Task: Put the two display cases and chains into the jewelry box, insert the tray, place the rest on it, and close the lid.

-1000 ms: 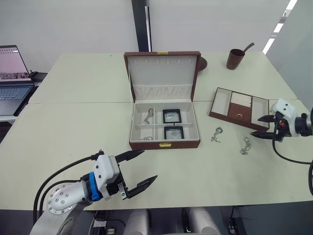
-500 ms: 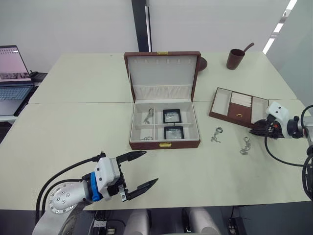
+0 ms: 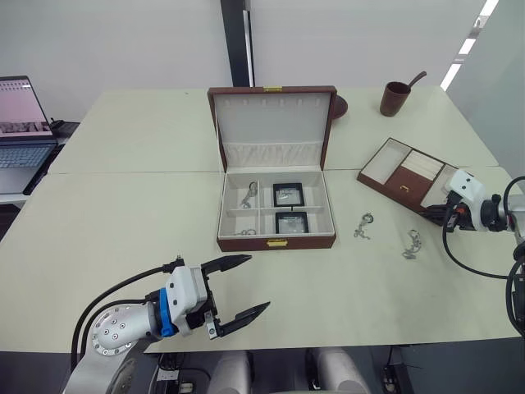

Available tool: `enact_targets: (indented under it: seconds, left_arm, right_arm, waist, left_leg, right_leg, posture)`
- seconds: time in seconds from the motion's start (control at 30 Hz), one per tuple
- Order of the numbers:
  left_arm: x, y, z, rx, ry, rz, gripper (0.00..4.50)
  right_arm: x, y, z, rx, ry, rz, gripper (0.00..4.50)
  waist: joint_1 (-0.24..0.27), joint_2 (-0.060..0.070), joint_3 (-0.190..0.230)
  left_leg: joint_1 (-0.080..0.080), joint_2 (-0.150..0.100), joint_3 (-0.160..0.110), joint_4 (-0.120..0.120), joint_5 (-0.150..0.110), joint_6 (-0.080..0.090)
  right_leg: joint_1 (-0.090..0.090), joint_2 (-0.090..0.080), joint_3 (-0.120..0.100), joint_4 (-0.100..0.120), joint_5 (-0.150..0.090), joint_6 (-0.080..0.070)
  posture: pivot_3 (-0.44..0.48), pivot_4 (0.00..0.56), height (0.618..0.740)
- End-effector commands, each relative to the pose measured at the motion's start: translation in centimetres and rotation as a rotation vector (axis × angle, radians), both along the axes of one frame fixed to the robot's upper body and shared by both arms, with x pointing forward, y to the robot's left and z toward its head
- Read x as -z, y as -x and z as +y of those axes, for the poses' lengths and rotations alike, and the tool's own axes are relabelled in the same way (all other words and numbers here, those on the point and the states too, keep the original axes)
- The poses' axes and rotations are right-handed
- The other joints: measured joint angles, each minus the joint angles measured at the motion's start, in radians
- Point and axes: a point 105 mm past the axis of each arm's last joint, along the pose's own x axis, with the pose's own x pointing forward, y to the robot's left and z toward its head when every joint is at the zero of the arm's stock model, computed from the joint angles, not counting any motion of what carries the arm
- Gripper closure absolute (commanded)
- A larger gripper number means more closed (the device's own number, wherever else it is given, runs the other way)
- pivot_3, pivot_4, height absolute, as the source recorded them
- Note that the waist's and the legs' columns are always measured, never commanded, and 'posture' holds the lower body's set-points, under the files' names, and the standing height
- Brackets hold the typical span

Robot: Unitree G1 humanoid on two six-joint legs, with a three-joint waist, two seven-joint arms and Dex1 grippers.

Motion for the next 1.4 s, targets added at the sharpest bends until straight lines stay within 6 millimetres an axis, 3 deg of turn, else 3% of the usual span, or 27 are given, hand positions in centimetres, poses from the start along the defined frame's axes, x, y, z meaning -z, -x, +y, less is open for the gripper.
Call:
enact_targets:
  seconds: [0.03, 0.2, 0.37, 0.47, 0.7, 0.9, 1.1, 1.4]
  left_arm:
    - [-0.5, -0.3, -0.1, -0.01, 0.017, -0.032, 0.0]
    - [-1.0, -1.0, 0.1, -0.035, 0.03, -0.049, 0.0]
    - [-1.3, -1.4, 0.4, -0.067, 0.042, -0.053, 0.0]
    - [-1.7, -1.4, 0.6, -0.078, 0.049, -0.051, 0.0]
    - [-1.9, -1.2, 1.4, -0.156, 0.082, -0.018, 0.0]
    - [-2.1, -0.4, 1.8, -0.239, 0.1, -0.007, 0.0]
    - [-2.6, 0.2, 2.7, -0.356, 0.12, -0.021, 0.0]
    - [-2.3, 0.6, 3.1, -0.509, 0.146, -0.024, 0.0]
  right_arm:
    - [-3.1, -0.6, -0.1, -0.011, -0.042, -0.093, 4.48]
    - [-5.4, 0.0, -0.6, -0.04, -0.078, -0.132, 4.48]
    - [-6.8, 1.8, -1.5, -0.1, -0.044, -0.114, 4.48]
    - [-7.8, 3.7, -1.0, -0.186, -0.049, -0.083, 4.48]
    - [-7.9, 9.7, 4.0, -0.366, -0.05, 0.04, 4.48]
    - [-8.1, 12.4, 8.7, -0.478, -0.068, 0.051, 4.48]
    - [-8.8, 12.6, 12.1, -0.602, -0.067, 0.03, 4.48]
    - [-7.7, 10.4, 17.3, -0.774, -0.056, 0.011, 4.48]
  waist:
    - [0.0, 0.0, 0.0]
    - [0.0, 0.002, 0.001]
    - [0.001, 0.004, 0.002]
    - [0.001, 0.005, 0.002]
    - [0.003, 0.008, 0.001]
    - [-0.001, 0.008, 0.0]
    - [0.003, 0.005, 0.002]
    - [0.002, 0.002, 0.003]
  left_leg:
    - [0.0, 0.0, 0.0, 0.0, 0.0, 0.0]
    - [0.0, 0.0, 0.0, 0.0, 0.0, 0.0]
    - [0.0, 0.0, 0.0, 0.0, 0.0, 0.0]
    - [0.0, 0.0, -0.001, 0.0, 0.0, 0.0]
    - [-0.001, 0.001, -0.002, 0.0, 0.0, 0.0]
    - [0.001, 0.001, -0.001, 0.001, 0.0, 0.0]
    - [0.0, 0.0, -0.002, 0.001, 0.0, 0.0]
    - [0.0, 0.001, -0.002, 0.001, 0.0, 0.0]
  right_leg:
    - [0.0, 0.0, 0.0, 0.0, 0.0, 0.0]
    - [0.0, 0.0, 0.0, 0.0, 0.0, 0.0]
    - [0.0, -0.001, -0.001, 0.0, 0.0, 0.0]
    - [0.0, -0.001, -0.001, 0.0, 0.0, 0.0]
    - [0.001, -0.002, -0.001, 0.001, 0.0, 0.001]
    - [0.002, 0.001, 0.0, 0.0, 0.0, 0.001]
    - [0.001, 0.001, -0.001, -0.001, 0.0, 0.001]
    - [0.001, 0.003, -0.001, -0.001, 0.0, 0.001]
  posture:
    - [0.0, 0.15, 0.74]
    - [0.0, 0.15, 0.74]
    - [0.0, 0.15, 0.74]
    - [0.0, 0.15, 0.74]
    - [0.0, 0.15, 0.74]
    - [0.0, 0.15, 0.74]
    - [0.0, 0.15, 0.74]
    - [0.0, 0.15, 0.74]
